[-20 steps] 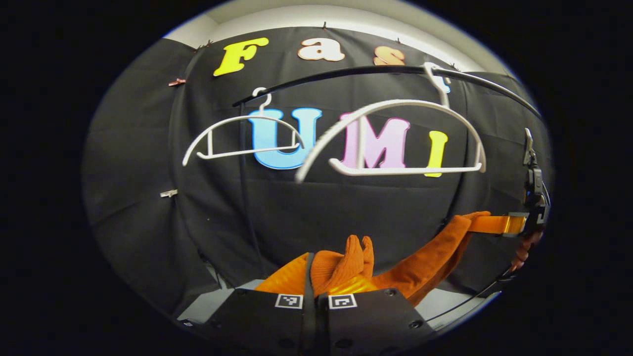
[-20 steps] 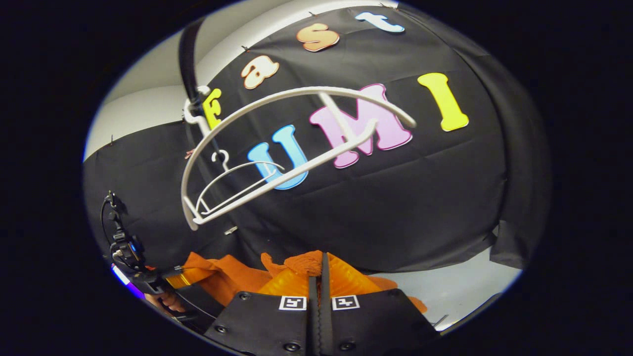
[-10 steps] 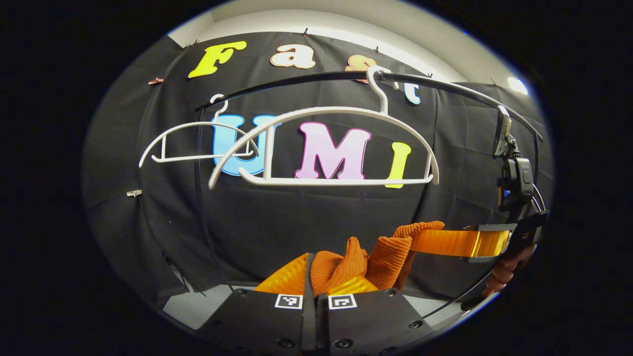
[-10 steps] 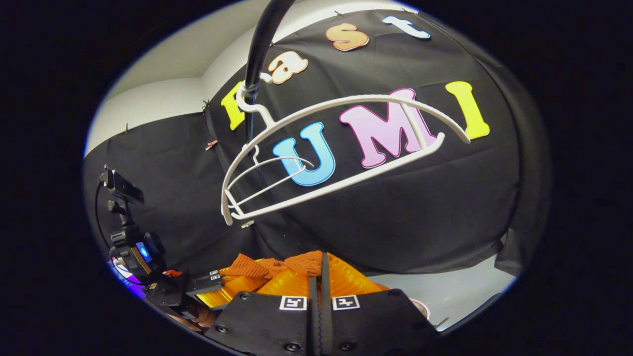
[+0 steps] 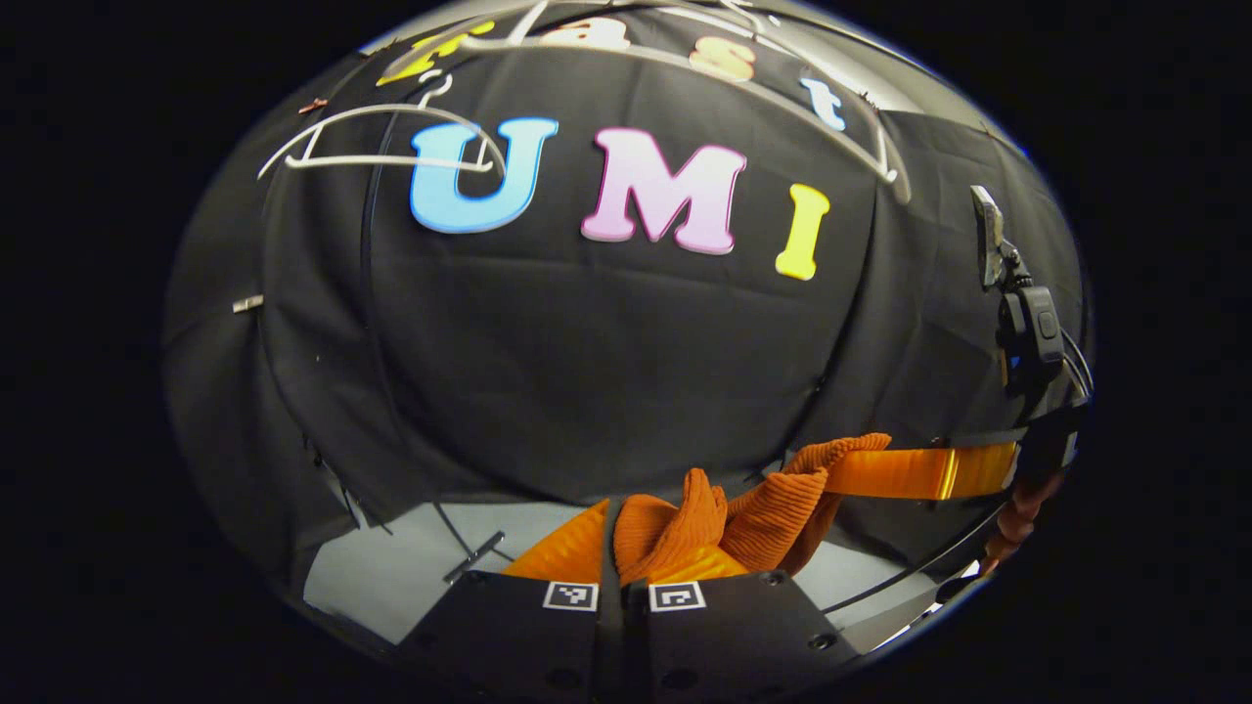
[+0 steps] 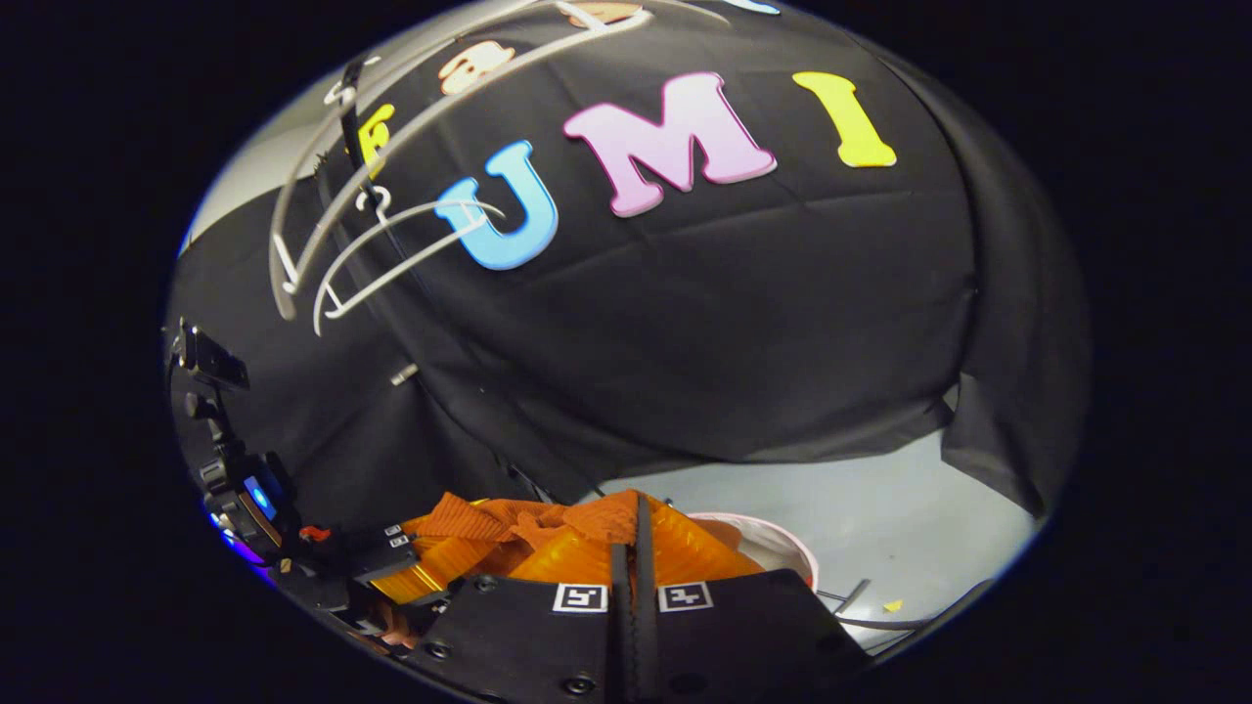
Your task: Grasp the clothes on the hanger with both hands and then place them into the laundry hamper below.
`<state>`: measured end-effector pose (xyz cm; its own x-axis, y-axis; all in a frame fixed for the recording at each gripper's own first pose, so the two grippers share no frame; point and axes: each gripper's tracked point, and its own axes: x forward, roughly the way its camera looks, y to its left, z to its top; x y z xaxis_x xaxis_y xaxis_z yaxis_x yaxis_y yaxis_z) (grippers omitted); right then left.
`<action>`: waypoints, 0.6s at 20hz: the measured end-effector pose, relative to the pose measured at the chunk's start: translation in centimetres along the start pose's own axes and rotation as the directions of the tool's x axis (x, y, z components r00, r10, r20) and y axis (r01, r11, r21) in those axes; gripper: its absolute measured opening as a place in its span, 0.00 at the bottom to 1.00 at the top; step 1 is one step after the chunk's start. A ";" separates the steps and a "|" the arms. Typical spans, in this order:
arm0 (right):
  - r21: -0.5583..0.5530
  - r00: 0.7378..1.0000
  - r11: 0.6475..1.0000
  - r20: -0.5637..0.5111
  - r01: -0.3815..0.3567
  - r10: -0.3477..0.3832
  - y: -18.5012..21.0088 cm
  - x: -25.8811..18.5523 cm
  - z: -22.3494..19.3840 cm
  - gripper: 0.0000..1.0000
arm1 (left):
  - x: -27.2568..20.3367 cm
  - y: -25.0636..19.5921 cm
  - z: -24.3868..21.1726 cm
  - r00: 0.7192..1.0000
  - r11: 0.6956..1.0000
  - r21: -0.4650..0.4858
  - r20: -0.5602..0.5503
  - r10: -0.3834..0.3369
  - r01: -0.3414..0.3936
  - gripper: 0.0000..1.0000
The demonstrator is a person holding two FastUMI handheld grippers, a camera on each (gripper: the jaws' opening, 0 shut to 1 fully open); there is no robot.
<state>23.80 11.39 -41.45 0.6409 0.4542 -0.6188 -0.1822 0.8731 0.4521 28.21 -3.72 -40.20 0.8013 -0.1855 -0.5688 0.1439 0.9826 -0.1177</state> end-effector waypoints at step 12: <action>-0.181 0.947 0.949 -0.143 0.260 -0.287 -7.9 3.5 -9.3 0.99 | 2.9 0.6 -8.7 0.944 0.991 -0.003 -0.305 0.125 -0.132 0.74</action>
<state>20.53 7.72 -53.16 0.5525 0.2051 -0.8079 -0.1412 0.9783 0.1518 25.54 -3.77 -49.02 0.5972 -0.0563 -0.8001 0.0351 0.9984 -0.0440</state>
